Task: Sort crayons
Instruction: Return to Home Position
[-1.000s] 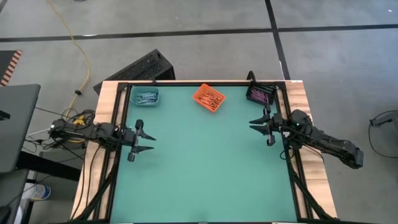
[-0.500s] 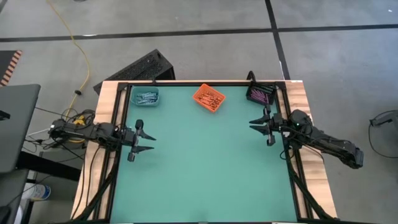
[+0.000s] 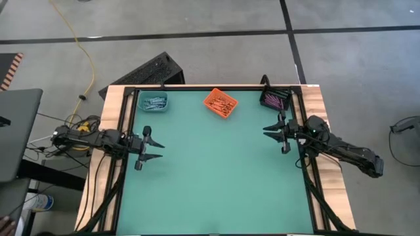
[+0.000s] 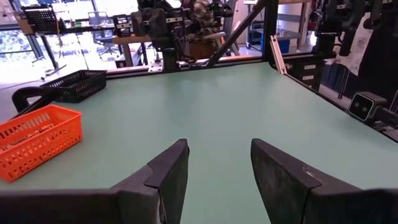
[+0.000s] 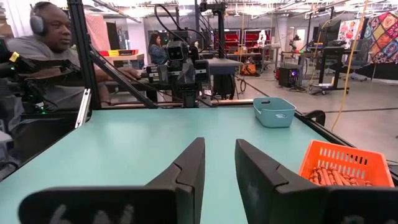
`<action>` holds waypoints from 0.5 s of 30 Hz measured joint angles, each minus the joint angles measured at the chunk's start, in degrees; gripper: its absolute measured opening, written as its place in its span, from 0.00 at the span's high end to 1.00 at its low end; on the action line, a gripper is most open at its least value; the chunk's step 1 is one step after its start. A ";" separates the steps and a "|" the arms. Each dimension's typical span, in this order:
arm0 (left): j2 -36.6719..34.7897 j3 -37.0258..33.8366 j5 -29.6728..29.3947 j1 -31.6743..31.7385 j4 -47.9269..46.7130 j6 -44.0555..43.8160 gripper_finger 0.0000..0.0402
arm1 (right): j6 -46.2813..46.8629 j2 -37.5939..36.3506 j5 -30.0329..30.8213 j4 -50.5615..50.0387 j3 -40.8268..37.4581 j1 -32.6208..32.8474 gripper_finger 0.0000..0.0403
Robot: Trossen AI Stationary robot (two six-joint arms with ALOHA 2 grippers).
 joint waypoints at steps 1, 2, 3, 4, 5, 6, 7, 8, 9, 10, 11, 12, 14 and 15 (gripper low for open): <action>0.00 0.00 0.00 0.00 0.00 0.08 0.59 | 0.01 0.00 0.00 -0.01 0.00 0.00 0.75; 0.00 0.00 0.00 -0.01 0.02 0.29 0.59 | 0.01 0.00 0.00 0.01 0.00 0.00 0.75; 0.00 0.00 0.00 -0.02 0.00 0.33 0.59 | 0.01 0.02 0.00 0.01 0.00 0.02 0.75; 0.00 0.00 0.00 -0.02 0.02 0.29 0.59 | 0.01 0.00 -0.02 -0.01 0.00 0.00 0.75; 0.01 0.00 0.00 -0.01 0.00 0.14 0.59 | 0.01 0.00 -0.01 -0.01 0.00 0.00 0.75; 0.01 0.00 0.00 -0.01 0.01 0.01 0.59 | 0.01 0.00 0.00 0.01 0.00 0.00 0.75; 0.00 0.00 0.00 -0.01 0.00 0.02 0.59 | 0.01 0.00 -0.02 0.00 0.00 0.00 0.75; 0.00 0.00 0.00 0.00 0.02 0.15 0.59 | 0.01 0.00 0.00 0.01 0.00 0.02 0.75; 0.00 0.00 0.00 0.00 0.00 0.31 0.59 | 0.01 0.00 -0.02 -0.01 0.00 0.01 0.75; 0.00 0.00 0.00 -0.02 0.00 0.33 0.59 | 0.01 0.00 -0.02 0.01 0.00 0.01 0.75; 0.00 0.00 0.00 -0.02 0.00 0.25 0.59 | 0.01 0.00 -0.02 -0.01 0.00 0.00 0.75; 0.00 0.00 0.00 -0.02 0.00 0.08 0.59 | 0.01 0.00 0.00 -0.01 0.00 0.02 0.75; 0.00 0.00 0.00 -0.01 0.00 0.04 0.59 | 0.01 0.00 -0.02 0.01 0.00 0.01 0.75; 0.00 0.00 0.00 -0.01 0.00 0.23 0.59 | 0.01 0.01 -0.01 -0.01 0.00 0.00 0.75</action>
